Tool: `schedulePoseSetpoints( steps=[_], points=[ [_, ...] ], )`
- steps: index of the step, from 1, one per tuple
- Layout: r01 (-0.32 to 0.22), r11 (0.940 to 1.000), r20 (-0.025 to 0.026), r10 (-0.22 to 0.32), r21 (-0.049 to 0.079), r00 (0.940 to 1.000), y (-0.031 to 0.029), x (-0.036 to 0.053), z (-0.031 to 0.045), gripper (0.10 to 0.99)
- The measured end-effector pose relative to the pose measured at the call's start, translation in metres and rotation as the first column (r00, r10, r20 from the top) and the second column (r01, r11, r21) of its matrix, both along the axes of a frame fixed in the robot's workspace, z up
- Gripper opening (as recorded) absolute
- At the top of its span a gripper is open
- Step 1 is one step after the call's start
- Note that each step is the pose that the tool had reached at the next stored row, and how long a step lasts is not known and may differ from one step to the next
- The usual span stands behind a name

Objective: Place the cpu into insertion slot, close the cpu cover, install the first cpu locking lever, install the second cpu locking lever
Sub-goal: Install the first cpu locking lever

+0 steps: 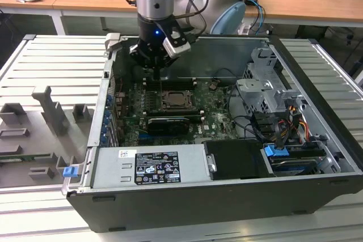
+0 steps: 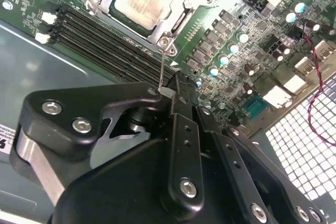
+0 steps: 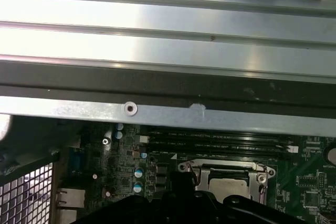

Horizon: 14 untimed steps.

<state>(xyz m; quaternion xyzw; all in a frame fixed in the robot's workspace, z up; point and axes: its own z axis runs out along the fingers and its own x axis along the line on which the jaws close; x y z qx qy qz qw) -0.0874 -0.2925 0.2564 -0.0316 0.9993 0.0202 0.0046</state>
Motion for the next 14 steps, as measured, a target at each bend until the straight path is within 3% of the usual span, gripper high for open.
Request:
schedulePoseSetpoints(
  steps=[14],
  points=[
    [0.0,1.0,0.0,0.0,0.0,1.0,0.0,0.006,-0.0004,0.106]
  ],
)
